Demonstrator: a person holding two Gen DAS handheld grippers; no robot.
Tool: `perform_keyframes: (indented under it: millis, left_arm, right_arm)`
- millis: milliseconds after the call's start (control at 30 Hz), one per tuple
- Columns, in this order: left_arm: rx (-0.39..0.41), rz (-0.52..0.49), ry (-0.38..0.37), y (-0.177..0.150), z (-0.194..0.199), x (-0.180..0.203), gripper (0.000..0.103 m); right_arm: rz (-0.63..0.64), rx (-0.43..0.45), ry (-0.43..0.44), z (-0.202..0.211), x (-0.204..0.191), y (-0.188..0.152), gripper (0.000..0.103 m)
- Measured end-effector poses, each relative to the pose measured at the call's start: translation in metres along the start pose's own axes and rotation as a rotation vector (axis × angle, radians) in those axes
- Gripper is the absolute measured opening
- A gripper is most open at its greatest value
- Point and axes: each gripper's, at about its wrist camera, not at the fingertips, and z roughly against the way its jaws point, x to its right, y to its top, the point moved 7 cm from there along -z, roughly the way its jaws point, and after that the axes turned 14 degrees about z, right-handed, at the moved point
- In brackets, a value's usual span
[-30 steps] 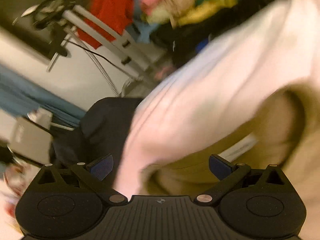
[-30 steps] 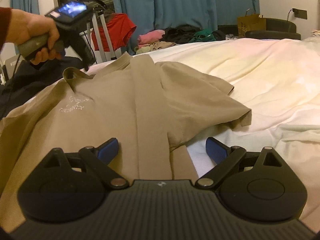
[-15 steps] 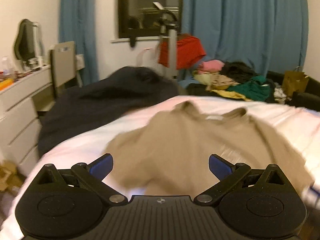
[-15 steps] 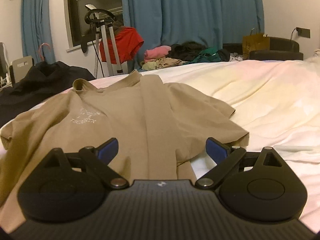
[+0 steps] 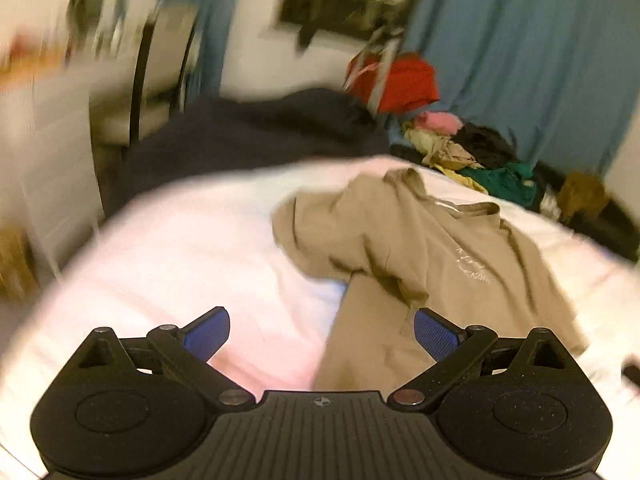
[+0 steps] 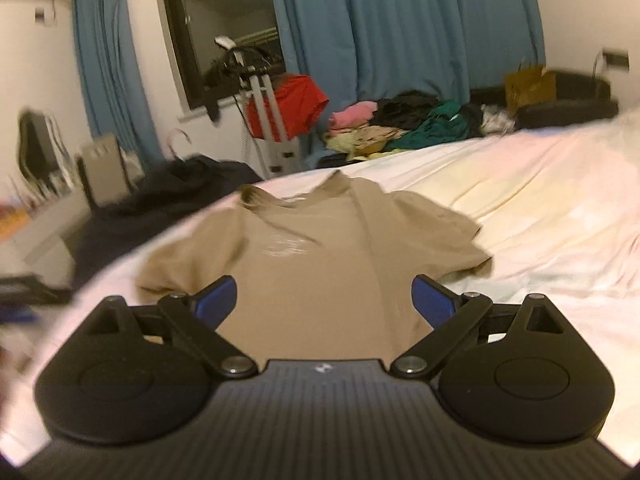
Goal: Fold clothes
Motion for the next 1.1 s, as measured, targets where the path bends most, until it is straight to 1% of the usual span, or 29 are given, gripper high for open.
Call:
perform_keyframes:
  millis: [33, 67, 100, 133, 200, 233, 267, 300, 367, 467, 567, 633, 667, 700, 733, 800, 1033, 1100]
  left_arm:
    - [-0.067, 0.070, -0.029, 0.000, -0.014, -0.009, 0.098]
    - [-0.112, 0.146, -0.049, 0.003, -0.027, -0.020, 0.090]
    - [-0.120, 0.221, -0.053, 0.006, -0.037, -0.031, 0.084]
    - [-0.119, 0.296, -0.054, 0.010, -0.046, -0.042, 0.084]
    - [-0.100, 0.386, -0.083, 0.019, -0.061, -0.052, 0.084]
    - [-0.102, 0.408, -0.097, 0.024, -0.068, -0.054, 0.084]
    - [-0.108, 0.424, -0.111, 0.028, -0.077, -0.055, 0.080]
    - [-0.111, 0.442, -0.109, 0.032, -0.085, -0.056, 0.072]
    - [-0.110, 0.496, -0.121, 0.037, -0.099, -0.060, 0.066]
    - [-0.143, 0.577, -0.201, 0.037, -0.123, -0.058, 0.064]
    - [-0.145, 0.609, -0.257, 0.041, -0.143, -0.053, 0.060]
    - [-0.139, 0.637, -0.291, 0.046, -0.150, -0.051, 0.047]
    - [-0.140, 0.658, -0.310, 0.048, -0.152, -0.052, 0.033]
    - [-0.143, 0.680, -0.330, 0.050, -0.154, -0.053, 0.017]
    - [-0.116, 0.657, -0.327, 0.056, -0.150, -0.053, 0.012]
    - [-0.049, 0.586, -0.311, 0.071, -0.138, -0.050, 0.007]
    - [0.182, 0.336, -0.251, 0.122, -0.094, -0.039, 0.006]
    - [0.187, 0.314, -0.217, 0.122, -0.089, -0.039, 0.009]
  right_arm:
    - [-0.024, -0.009, 0.014, 0.003, -0.001, -0.004, 0.096]
    - [-0.037, -0.024, 0.018, 0.003, -0.003, -0.010, 0.096]
    - [-0.037, -0.046, 0.014, -0.001, -0.005, -0.018, 0.096]
    - [-0.034, -0.071, 0.008, -0.005, -0.007, -0.027, 0.096]
    - [-0.021, -0.112, 0.005, -0.018, -0.010, -0.041, 0.096]
    - [-0.016, -0.127, 0.006, -0.026, -0.011, -0.046, 0.096]
    - [-0.019, -0.138, 0.005, -0.032, -0.010, -0.050, 0.096]
    - [-0.033, -0.149, 0.007, -0.038, -0.008, -0.054, 0.096]
    - [-0.073, -0.174, 0.028, -0.051, -0.004, -0.062, 0.096]
    - [-0.114, -0.208, 0.060, -0.069, -0.001, -0.072, 0.096]
    - [-0.131, -0.236, 0.084, -0.081, -0.002, -0.080, 0.096]
    - [-0.144, -0.253, 0.103, -0.089, -0.005, -0.084, 0.096]
    - [-0.151, -0.261, 0.112, -0.093, -0.006, -0.086, 0.096]
    - [-0.145, -0.267, 0.114, -0.095, -0.008, -0.088, 0.095]
    - [-0.133, -0.271, 0.112, -0.098, -0.009, -0.089, 0.096]
    - [-0.123, -0.273, 0.110, -0.099, -0.011, -0.091, 0.097]
    - [-0.100, -0.255, 0.092, -0.100, -0.012, -0.089, 0.097]
    - [-0.094, -0.254, 0.087, -0.099, -0.013, -0.089, 0.097]
